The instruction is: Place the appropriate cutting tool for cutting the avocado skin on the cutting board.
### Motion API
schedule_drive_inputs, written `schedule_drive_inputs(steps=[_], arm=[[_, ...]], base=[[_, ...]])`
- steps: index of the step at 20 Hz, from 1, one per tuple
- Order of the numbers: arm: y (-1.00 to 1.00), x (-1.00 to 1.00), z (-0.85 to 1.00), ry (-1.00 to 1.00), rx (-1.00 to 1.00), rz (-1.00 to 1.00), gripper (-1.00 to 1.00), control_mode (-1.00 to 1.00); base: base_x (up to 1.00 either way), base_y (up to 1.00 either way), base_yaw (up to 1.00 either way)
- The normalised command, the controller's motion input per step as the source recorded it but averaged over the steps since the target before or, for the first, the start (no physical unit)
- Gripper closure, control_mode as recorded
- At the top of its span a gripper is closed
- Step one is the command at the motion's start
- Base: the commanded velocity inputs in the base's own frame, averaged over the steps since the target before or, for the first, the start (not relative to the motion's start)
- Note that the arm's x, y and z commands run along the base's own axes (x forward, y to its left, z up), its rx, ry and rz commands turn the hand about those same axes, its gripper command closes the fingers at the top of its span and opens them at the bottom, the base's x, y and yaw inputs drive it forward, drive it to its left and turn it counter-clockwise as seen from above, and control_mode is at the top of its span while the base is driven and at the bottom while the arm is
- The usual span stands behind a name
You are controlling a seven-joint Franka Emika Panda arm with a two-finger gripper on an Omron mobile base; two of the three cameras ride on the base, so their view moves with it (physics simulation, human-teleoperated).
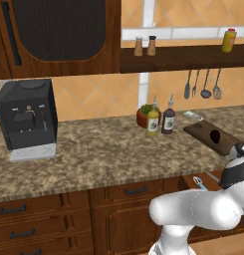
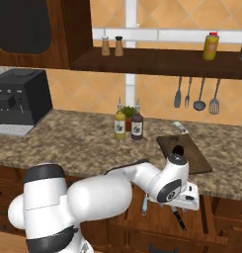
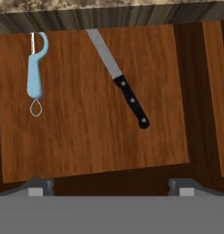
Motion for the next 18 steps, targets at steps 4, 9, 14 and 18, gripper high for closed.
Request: schedule_drive_inputs(steps=[4, 9, 14, 18], arm=[[0.00, 0.04, -0.44, 0.00, 0.00, 0.00, -1.00, -1.00], [0.00, 0.00, -0.40, 0.00, 0.00, 0.00, -1.00, -1.00], [0.00, 0.00, -0.33, 0.00, 0.00, 0.00, -1.00, -1.00], [-0.03, -0.01, -0.26, 0.03, 0.00, 0.00, -1.00, -1.00]], base=[[0.00, 0.00, 0.00], [0.00, 0.00, 0.00], [0.00, 0.00, 0.00], [0.00, 0.00, 0.00]])
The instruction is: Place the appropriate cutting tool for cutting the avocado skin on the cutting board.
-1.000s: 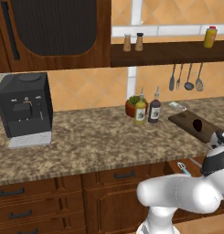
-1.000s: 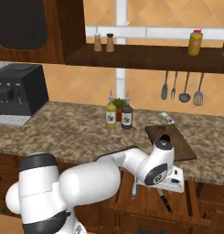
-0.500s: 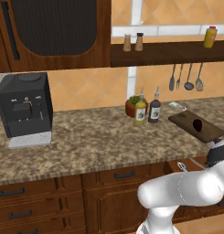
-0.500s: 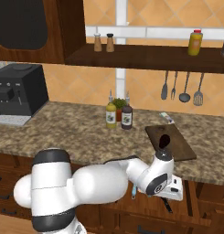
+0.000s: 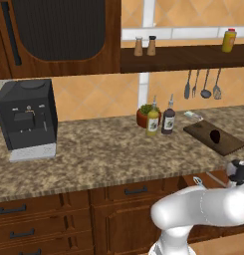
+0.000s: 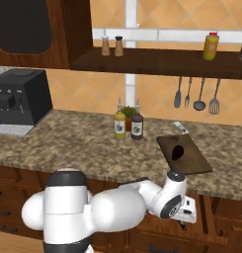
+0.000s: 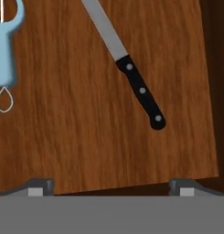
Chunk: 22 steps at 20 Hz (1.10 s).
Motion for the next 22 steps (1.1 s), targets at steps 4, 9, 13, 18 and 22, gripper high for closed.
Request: schedule_drive_inputs(steps=[4, 9, 13, 18, 22], arm=[[0.00, -0.06, -0.25, 0.09, 0.00, 0.00, -1.00, -1.00], [-0.02, -0.11, -0.23, 0.05, 0.00, 0.00, -1.00, -1.00], [-0.03, -0.06, -0.15, 0.00, 0.00, 0.01, -1.00, -1.00], [-0.13, -0.40, -0.14, 0.00, 0.00, 0.03, -1.00, -1.00], [-0.08, -0.54, -0.12, 0.05, 0.00, 0.01, -1.00, -1.00]], base=[[0.00, 0.00, 0.00], [0.00, 0.00, 0.00], [0.00, 0.00, 0.00], [0.00, 0.00, 0.00], [0.00, 0.00, 0.00]])
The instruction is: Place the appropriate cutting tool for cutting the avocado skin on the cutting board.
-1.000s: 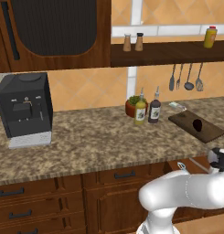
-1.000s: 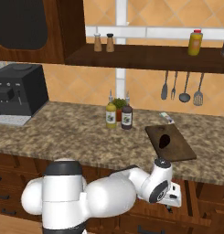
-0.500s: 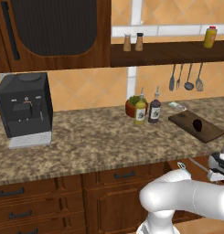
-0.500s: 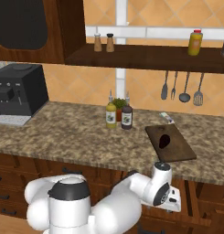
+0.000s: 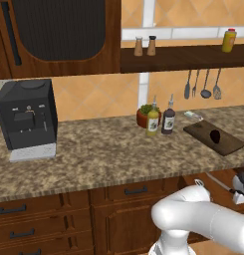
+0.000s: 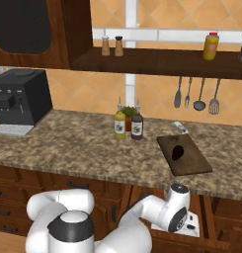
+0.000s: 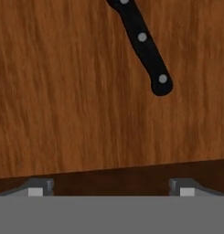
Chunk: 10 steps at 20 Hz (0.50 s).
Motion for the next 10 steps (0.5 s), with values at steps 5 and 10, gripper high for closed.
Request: schedule_drive_inputs(steps=[5, 10], arm=[[0.00, -0.35, -0.14, 0.12, 0.00, 0.00, -1.00, -1.00], [0.00, -0.35, -0.12, 0.06, 0.00, 0.00, -1.00, -1.00]], base=[[0.00, 0.00, 0.00], [0.00, 0.00, 0.00]])
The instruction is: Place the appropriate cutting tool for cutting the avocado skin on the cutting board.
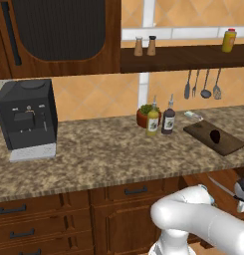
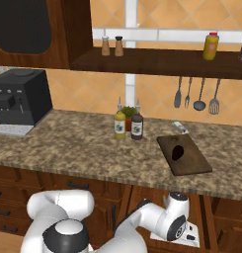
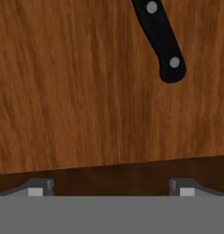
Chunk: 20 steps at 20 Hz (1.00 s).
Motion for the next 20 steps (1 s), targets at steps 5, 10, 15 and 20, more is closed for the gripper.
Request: schedule_drive_inputs(steps=[5, 10, 15, 20], arm=[[-0.01, 0.07, 0.33, 0.00, 0.00, 0.00, -1.00, -1.00], [0.00, 0.41, 0.15, -0.02, 0.00, 0.01, -1.00, -1.00], [-0.12, 0.35, 0.00, -0.05, 0.00, 0.11, -1.00, -1.00], [-0.09, 0.22, -0.02, 0.00, 0.00, 0.13, -1.00, -1.00]], base=[[0.00, 0.00, 0.00], [0.00, 0.00, 0.00], [0.00, 0.00, 0.00], [0.00, 0.00, 0.00]])
